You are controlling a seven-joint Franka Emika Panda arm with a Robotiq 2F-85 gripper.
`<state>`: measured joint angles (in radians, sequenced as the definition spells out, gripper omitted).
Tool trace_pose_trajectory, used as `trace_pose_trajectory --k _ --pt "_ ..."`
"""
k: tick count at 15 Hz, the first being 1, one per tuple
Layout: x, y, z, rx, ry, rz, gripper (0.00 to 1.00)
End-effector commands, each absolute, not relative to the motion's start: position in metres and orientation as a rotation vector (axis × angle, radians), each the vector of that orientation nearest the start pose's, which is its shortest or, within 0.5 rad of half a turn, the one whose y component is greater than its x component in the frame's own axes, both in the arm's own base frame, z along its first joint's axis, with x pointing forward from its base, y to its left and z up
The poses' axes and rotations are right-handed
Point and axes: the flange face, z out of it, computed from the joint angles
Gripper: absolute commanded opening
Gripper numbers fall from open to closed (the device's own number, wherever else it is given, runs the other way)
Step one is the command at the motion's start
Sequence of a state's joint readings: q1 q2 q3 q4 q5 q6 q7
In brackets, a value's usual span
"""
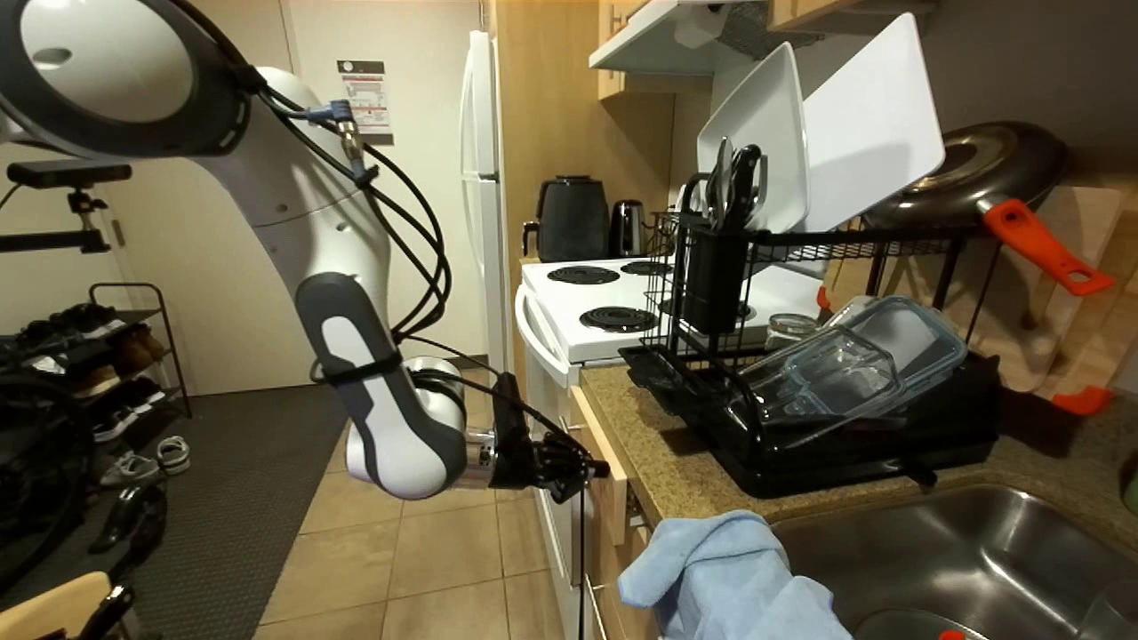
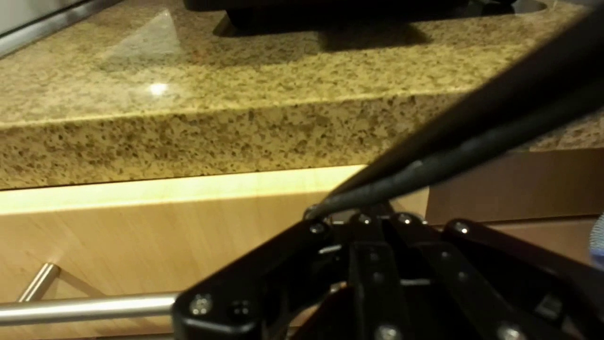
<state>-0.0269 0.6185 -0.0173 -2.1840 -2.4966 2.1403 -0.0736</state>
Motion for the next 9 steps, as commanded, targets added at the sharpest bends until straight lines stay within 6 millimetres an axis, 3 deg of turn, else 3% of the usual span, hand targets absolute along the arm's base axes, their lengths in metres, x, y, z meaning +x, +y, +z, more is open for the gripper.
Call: trace_pose_trajectory --k 1,6,7,9 --pt "0.541 -0.055 0.148 0.702 1.685 -0.154 0.0" --pt "0.542 -0.059 0.149 0.778 1.659 -0.031 0.0" --pt "0.548 -0.036 0.151 0.811 1.649 -0.017 0.0" --pt "0.547 -0.054 0.135 0.841 1.662 0.005 0.0"
